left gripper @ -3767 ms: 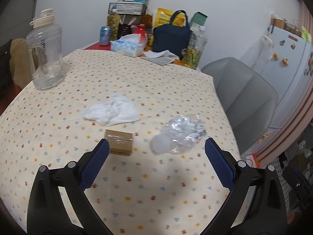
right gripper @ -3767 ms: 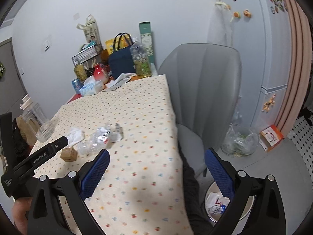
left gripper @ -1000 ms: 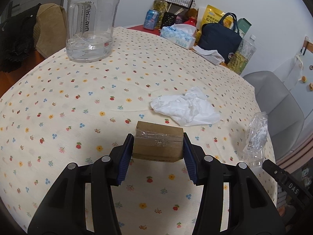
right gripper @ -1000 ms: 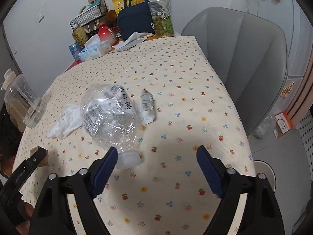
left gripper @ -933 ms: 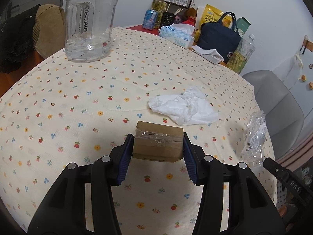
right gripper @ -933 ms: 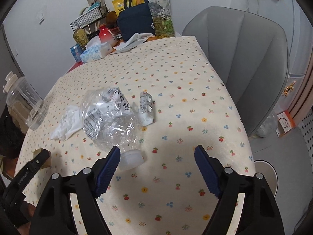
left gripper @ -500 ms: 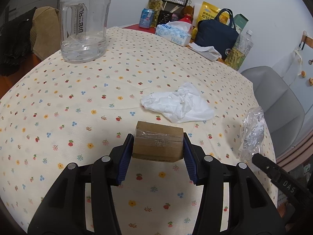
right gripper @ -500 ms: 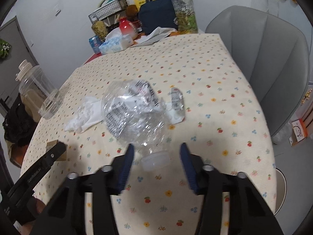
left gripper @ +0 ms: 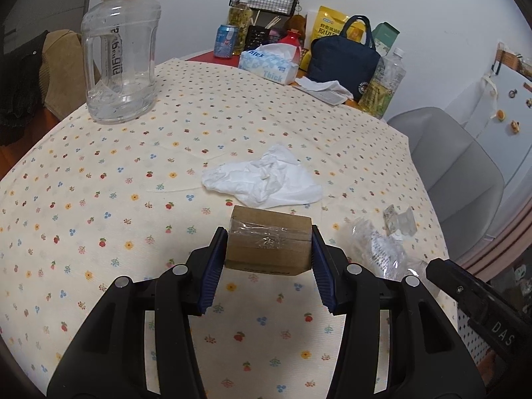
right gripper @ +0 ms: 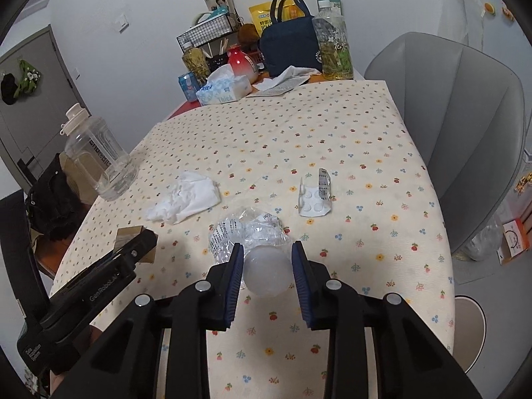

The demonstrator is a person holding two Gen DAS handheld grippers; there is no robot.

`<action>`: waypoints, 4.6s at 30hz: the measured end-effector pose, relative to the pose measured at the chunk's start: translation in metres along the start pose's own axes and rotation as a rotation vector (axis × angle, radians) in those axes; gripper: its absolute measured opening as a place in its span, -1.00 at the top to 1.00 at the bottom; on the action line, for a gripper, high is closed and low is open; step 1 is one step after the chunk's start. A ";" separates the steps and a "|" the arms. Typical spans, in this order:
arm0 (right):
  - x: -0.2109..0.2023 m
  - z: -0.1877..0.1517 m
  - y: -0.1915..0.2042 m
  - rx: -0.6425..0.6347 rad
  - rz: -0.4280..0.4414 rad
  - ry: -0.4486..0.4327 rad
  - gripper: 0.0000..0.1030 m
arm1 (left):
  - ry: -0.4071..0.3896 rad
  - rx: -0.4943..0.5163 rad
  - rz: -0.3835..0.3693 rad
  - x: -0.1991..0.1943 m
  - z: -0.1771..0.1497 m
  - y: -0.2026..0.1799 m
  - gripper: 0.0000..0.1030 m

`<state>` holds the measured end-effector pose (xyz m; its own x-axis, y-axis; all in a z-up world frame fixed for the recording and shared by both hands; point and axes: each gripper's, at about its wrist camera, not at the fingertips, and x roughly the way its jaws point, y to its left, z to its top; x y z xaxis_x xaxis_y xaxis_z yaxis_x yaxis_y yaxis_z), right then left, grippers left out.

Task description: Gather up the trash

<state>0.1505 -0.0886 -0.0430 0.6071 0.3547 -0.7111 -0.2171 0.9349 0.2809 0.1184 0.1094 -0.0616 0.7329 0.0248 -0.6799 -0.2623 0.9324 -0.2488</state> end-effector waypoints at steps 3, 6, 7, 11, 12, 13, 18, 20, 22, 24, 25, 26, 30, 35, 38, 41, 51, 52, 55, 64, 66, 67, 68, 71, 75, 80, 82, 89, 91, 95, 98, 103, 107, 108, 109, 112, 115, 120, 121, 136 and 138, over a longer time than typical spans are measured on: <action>0.004 -0.005 0.001 -0.010 -0.001 0.027 0.41 | -0.002 0.009 -0.001 -0.002 -0.001 -0.004 0.04; 0.011 -0.013 -0.001 -0.007 -0.007 0.062 0.42 | -0.002 0.011 0.004 -0.003 -0.003 -0.004 0.04; 0.014 -0.015 -0.002 -0.003 -0.002 0.073 0.39 | -0.002 0.010 0.006 -0.003 -0.004 -0.003 0.04; 0.022 -0.021 -0.001 -0.012 -0.011 0.092 0.25 | 0.005 0.004 0.015 0.000 -0.007 0.001 0.04; 0.024 -0.021 0.000 -0.013 -0.011 0.096 0.25 | 0.007 0.003 0.015 0.001 -0.008 0.002 0.04; 0.026 -0.022 0.001 -0.016 -0.013 0.101 0.22 | 0.010 0.002 0.015 0.002 -0.008 0.002 0.04; 0.037 -0.024 0.000 -0.011 -0.013 0.126 0.27 | 0.025 -0.001 0.010 0.010 -0.011 0.004 0.04; 0.041 -0.025 0.002 -0.011 0.004 0.142 0.80 | 0.031 -0.002 0.009 0.013 -0.012 0.005 0.04; 0.043 -0.025 0.004 -0.012 0.013 0.141 0.96 | 0.034 -0.004 0.007 0.016 -0.012 0.006 0.04; 0.041 -0.024 0.006 -0.017 0.010 0.129 0.97 | 0.034 -0.004 0.007 0.016 -0.012 0.005 0.04; 0.040 -0.024 0.006 -0.018 0.010 0.125 0.97 | 0.034 -0.004 0.007 0.016 -0.012 0.005 0.04; 0.039 -0.023 0.007 -0.019 0.009 0.123 0.97 | 0.034 -0.004 0.006 0.017 -0.012 0.005 0.04; 0.037 -0.022 0.007 -0.023 0.009 0.134 0.90 | 0.033 -0.004 0.007 0.016 -0.012 0.006 0.04; 0.031 -0.023 0.004 -0.018 -0.002 0.120 -0.04 | 0.025 -0.009 0.011 0.014 -0.010 0.007 0.04; 0.030 -0.021 0.003 -0.017 -0.005 0.112 -0.03 | 0.025 -0.011 0.011 0.014 -0.010 0.008 0.04; 0.031 -0.016 0.004 -0.018 -0.017 0.100 -0.03 | 0.025 -0.014 0.011 0.015 -0.009 0.011 0.04; 0.047 -0.002 0.015 -0.023 -0.036 0.101 0.37 | 0.028 -0.020 0.016 0.018 -0.008 0.017 0.04; 0.048 -0.002 0.016 -0.022 -0.030 0.101 0.37 | 0.028 -0.019 0.016 0.018 -0.007 0.017 0.04; 0.044 -0.002 0.018 -0.029 -0.032 0.081 0.38 | 0.027 -0.016 0.017 0.018 -0.007 0.015 0.04; 0.014 0.000 0.014 -0.031 -0.029 0.021 0.38 | 0.004 0.000 0.004 0.006 -0.003 0.007 0.04; 0.006 0.001 0.013 -0.027 -0.026 0.008 0.38 | -0.004 0.007 0.000 0.002 -0.002 0.003 0.04; 0.000 0.002 0.011 -0.023 -0.024 -0.001 0.38 | -0.009 0.013 -0.003 -0.001 -0.001 0.000 0.04; -0.003 0.002 0.009 -0.021 -0.022 -0.007 0.38 | -0.013 0.017 -0.005 -0.004 -0.001 -0.002 0.04; -0.019 0.002 0.001 -0.007 -0.020 -0.030 0.38 | -0.025 0.036 -0.014 -0.012 -0.001 -0.012 0.04; -0.038 0.002 -0.011 0.009 -0.025 -0.057 0.38 | -0.030 0.065 -0.029 -0.018 -0.002 -0.029 0.04; -0.062 -0.001 -0.034 0.038 -0.039 -0.095 0.38 | -0.036 0.115 -0.049 -0.027 -0.005 -0.060 0.04; -0.071 -0.002 -0.042 0.045 -0.049 -0.109 0.38 | -0.040 0.136 -0.061 -0.031 -0.008 -0.072 0.04; -0.105 -0.013 -0.082 0.089 -0.107 -0.157 0.38 | -0.033 0.203 -0.105 -0.039 -0.021 -0.109 0.04; -0.115 -0.017 -0.092 0.100 -0.128 -0.171 0.38 | -0.031 0.223 -0.117 -0.041 -0.025 -0.120 0.04; -0.129 -0.024 -0.109 0.116 -0.155 -0.185 0.38 | -0.026 0.259 -0.138 -0.044 -0.031 -0.141 0.04; -0.138 -0.030 -0.124 0.135 -0.171 -0.191 0.38 | -0.023 0.292 -0.155 -0.046 -0.038 -0.160 0.04; -0.151 -0.041 -0.148 0.169 -0.207 -0.209 0.38 | -0.015 0.347 -0.177 -0.049 -0.049 -0.189 0.04; -0.162 -0.050 -0.170 0.197 -0.239 -0.221 0.38 | -0.007 0.386 -0.188 -0.050 -0.060 -0.211 0.04; -0.163 -0.052 -0.175 0.205 -0.245 -0.222 0.38 | -0.003 0.398 -0.191 -0.049 -0.063 -0.217 0.04; -0.165 -0.055 -0.182 0.215 -0.251 -0.221 0.38 | 0.001 0.409 -0.195 -0.049 -0.067 -0.223 0.04; -0.166 -0.062 -0.197 0.239 -0.264 -0.217 0.38 | 0.015 0.440 -0.202 -0.045 -0.076 -0.239 0.04; -0.166 -0.069 -0.214 0.266 -0.276 -0.210 0.38 | 0.027 0.468 -0.207 -0.042 -0.085 -0.254 0.04; -0.163 -0.082 -0.243 0.313 -0.298 -0.194 0.38 | 0.051 0.498 -0.211 -0.032 -0.096 -0.272 0.04; -0.162 -0.084 -0.247 0.321 -0.302 -0.190 0.38 | 0.057 0.506 -0.212 -0.030 -0.098 -0.275 0.04; -0.126 -0.107 -0.305 0.460 -0.338 -0.107 0.06 | 0.101 0.554 -0.202 -0.011 -0.116 -0.296 0.04; -0.126 -0.111 -0.313 0.482 -0.350 -0.109 -0.07 | 0.104 0.562 -0.202 -0.010 -0.118 -0.299 0.04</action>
<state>0.0568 -0.4236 -0.1134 0.6602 -0.0003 -0.7511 0.3650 0.8741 0.3205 0.1156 -0.2118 -0.0617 0.6613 -0.1811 -0.7279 0.2681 0.9634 0.0039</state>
